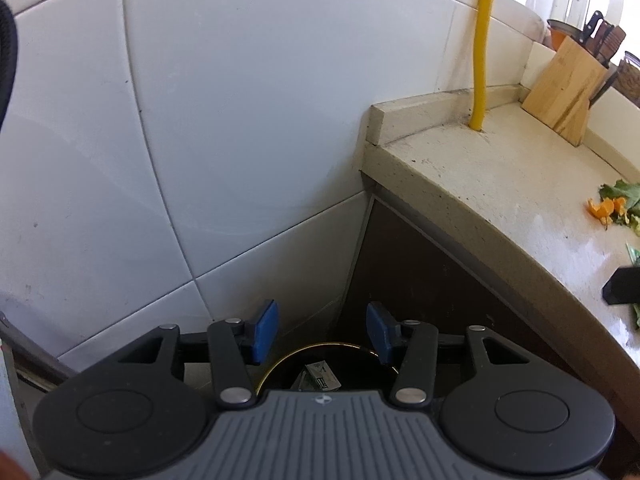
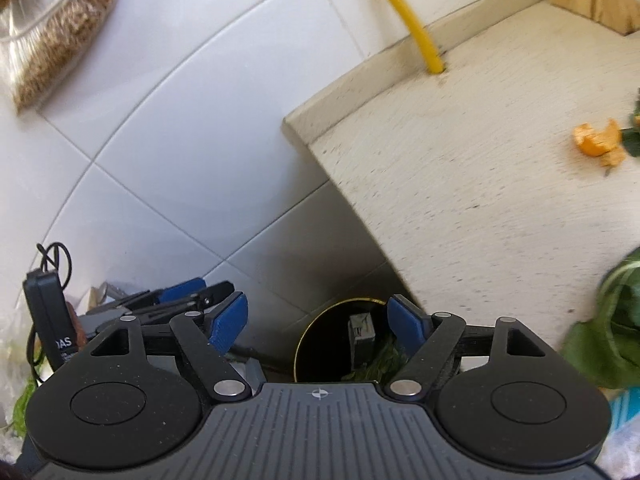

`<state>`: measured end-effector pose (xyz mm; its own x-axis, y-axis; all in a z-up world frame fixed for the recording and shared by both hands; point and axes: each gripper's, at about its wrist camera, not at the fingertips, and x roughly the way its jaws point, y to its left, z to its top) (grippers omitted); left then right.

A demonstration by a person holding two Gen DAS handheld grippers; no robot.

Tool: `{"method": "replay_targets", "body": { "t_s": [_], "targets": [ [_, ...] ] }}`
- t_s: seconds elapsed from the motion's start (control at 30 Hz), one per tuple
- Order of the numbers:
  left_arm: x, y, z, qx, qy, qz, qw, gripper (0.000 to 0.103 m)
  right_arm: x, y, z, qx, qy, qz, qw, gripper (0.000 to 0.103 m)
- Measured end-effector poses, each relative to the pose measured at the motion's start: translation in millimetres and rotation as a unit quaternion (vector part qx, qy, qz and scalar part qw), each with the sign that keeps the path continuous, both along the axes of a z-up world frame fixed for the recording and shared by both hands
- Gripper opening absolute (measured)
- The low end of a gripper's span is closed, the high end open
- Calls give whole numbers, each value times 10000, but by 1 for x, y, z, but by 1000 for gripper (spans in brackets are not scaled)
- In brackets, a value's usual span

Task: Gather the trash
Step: 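Raise both open grippers from the bin back over the countertop scraps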

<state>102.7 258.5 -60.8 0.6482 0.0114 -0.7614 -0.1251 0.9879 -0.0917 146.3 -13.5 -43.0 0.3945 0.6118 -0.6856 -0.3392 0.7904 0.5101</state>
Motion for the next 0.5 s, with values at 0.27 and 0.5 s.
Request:
{"method": "replay_targets", "body": {
  "t_s": [0.27,0.5],
  "targets": [
    [0,-16,3,39,68,-292,9995,46,-11,-36,11,-53,-242,-391,9989,84],
    [5,-53,26,20,-33,-866,9962,47,-30,-73,28,-406,-801,-836,9924,86]
  ]
}}
